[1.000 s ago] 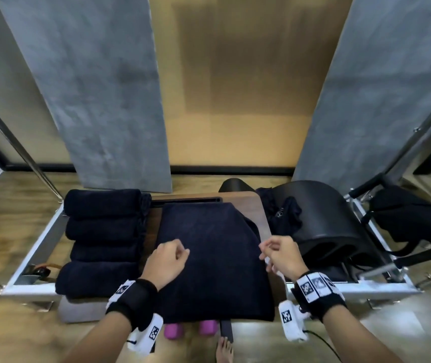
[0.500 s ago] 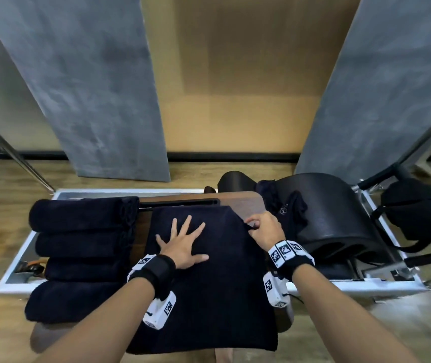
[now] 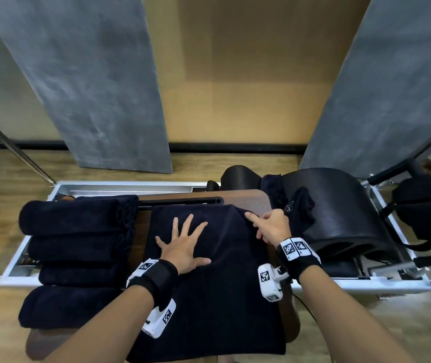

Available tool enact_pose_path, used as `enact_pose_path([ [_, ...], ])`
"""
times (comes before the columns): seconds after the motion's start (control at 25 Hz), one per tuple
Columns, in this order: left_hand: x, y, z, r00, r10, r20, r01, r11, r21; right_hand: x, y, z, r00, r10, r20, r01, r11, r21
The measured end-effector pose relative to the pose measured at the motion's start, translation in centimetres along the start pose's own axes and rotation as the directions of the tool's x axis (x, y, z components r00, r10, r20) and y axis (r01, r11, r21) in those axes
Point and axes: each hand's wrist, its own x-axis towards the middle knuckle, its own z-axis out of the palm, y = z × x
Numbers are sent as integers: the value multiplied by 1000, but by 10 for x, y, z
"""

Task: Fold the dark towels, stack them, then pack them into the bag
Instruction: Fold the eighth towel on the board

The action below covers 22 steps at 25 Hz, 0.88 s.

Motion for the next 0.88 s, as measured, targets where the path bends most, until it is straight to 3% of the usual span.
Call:
enact_pose_path([
  [0.08, 0, 0, 0, 1000, 3, 5, -3, 1000, -2, 5, -1, 4, 998, 43, 41, -48, 991, 122],
  [0.2, -1, 0, 2, 1000, -3, 17, 3, 1000, 0, 15, -3, -4, 974, 183, -136, -120, 918, 377],
  [0.24, -1, 1, 3, 1000, -8, 23, 8, 1000, 10, 17, -2, -7, 966, 215, -142, -144, 909, 391],
  [0.4, -3, 8, 7, 1000, -10, 21, 9, 999, 43, 16, -4, -11, 974, 159, 159, -179, 977, 119],
  [0.44, -4, 7, 9, 1000, -9, 14, 9, 999, 44, 18, -6, -10, 972, 153, 179, -175, 978, 115],
  [0.64, -12, 8, 16, 999, -26, -19, 27, 999, 44, 23, -4, -15, 980, 190, -62, -161, 933, 322],
  [0.76, -23, 6, 25, 988, 9, -155, 4, 996, 84, 12, 4, -15, 980, 166, -110, -125, 942, 312],
  [0.88, -40, -4, 38, 940, 82, -332, -49, 993, 108, -12, 13, -17, 998, 48, -29, -38, 954, 299],
])
